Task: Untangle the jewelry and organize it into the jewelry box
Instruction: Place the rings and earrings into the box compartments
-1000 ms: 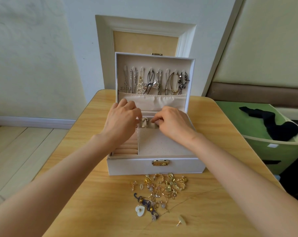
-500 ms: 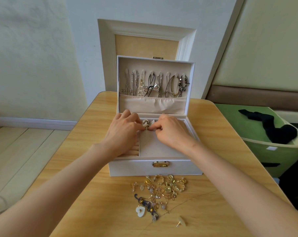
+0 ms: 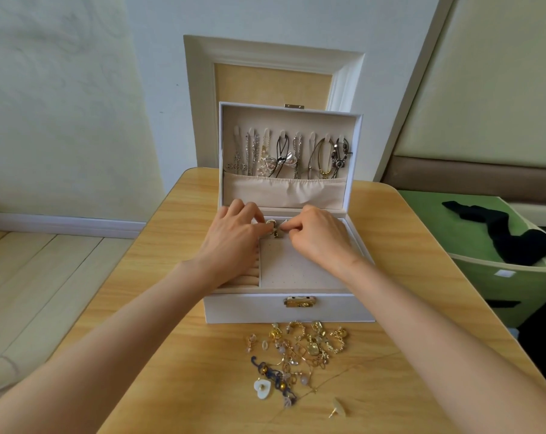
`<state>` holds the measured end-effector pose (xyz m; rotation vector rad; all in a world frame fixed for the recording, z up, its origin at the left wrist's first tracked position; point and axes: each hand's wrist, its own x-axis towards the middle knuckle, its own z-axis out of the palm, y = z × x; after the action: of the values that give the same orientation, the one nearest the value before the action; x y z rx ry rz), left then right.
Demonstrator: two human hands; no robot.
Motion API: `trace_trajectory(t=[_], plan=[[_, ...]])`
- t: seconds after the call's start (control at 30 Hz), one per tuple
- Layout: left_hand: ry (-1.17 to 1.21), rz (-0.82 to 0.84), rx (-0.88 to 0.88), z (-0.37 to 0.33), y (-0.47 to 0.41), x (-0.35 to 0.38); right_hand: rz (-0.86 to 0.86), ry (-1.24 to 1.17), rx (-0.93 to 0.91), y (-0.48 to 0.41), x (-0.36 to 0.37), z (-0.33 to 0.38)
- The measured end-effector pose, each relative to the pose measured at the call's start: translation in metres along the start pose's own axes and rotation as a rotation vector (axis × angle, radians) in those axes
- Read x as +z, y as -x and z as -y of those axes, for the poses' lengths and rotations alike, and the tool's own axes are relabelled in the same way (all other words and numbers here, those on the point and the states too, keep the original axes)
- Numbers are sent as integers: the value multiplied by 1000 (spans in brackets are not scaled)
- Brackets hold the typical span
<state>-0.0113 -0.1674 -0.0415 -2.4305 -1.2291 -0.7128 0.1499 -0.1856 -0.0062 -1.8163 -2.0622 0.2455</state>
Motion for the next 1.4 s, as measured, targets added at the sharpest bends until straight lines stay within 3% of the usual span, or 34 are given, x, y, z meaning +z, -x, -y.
trace_trajectory(t=[0.13,0.27,0.43,0.87,1.23,1.4], plan=[[-8,-8,19,1,0,1,62,7,-12,0,0,6],[-12,-35,31,1,2,0,40,-139,46,-2,-4,6],[-13,-48,42,1,2,0,46,-17,28,-1,-1,7],[26,-21,12,-1,1,-2,69,-18,18,-1,0,8],[32,-52,-39,-2,3,-7,-65,-59,-7,5,-11,5],[209,-51,-33,-22,24,-29,-143,-198,-164,36,-19,3]])
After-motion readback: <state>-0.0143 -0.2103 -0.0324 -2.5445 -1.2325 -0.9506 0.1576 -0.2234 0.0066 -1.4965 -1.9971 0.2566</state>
